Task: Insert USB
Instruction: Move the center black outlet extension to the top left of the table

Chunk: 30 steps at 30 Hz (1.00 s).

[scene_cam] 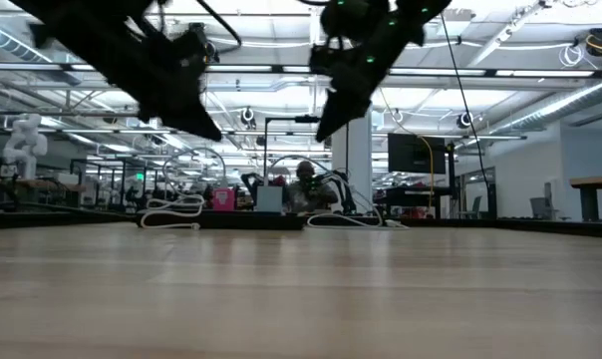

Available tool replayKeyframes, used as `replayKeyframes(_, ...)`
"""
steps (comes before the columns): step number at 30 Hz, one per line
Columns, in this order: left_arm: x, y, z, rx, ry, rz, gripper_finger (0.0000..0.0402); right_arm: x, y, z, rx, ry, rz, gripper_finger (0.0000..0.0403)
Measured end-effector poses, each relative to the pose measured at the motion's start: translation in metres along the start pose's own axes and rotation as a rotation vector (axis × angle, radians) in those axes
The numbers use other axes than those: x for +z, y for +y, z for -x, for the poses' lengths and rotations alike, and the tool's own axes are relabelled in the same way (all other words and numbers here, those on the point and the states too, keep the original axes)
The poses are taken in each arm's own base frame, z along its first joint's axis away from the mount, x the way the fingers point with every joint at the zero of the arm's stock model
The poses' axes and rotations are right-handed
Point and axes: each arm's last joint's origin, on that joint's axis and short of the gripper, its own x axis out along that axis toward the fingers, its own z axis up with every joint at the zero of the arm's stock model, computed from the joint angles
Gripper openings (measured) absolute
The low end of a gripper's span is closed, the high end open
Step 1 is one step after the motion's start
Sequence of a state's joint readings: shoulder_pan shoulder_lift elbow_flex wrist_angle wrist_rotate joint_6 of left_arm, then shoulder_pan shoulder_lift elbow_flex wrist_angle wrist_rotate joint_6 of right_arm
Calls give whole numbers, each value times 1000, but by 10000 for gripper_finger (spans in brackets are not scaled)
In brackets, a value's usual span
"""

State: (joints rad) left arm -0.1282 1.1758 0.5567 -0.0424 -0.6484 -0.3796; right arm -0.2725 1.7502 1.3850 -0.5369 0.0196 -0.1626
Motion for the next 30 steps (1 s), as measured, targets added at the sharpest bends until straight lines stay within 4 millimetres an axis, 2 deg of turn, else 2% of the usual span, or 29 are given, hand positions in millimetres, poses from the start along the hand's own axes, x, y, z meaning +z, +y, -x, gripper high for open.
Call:
replayKeyframes(5, -1, 9, -44, 84, -24, 83, 4, -33, 5, 18, -15, -52, -91, 0)
replayKeyframes(10, -6, 26, -80, 144, -22, 144, 4, -70, 13, 21, -14, -111, -192, 0)
replayKeyframes(13, -5, 34, -98, 115, -40, 190, 4, -84, 18, 22, -15, -133, -230, 0)
replayKeyframes(16, -18, 40, -113, 146, -1, 161, 4, -92, 23, 20, -23, -120, -240, 0)
replayKeyframes(22, -33, 48, -126, 177, 97, 141, 4, -93, 29, 20, -9, -120, -228, 0)
replayKeyframes(30, -32, 69, -114, 321, 188, 60, 4, -93, 29, 20, -10, -122, -226, 0)
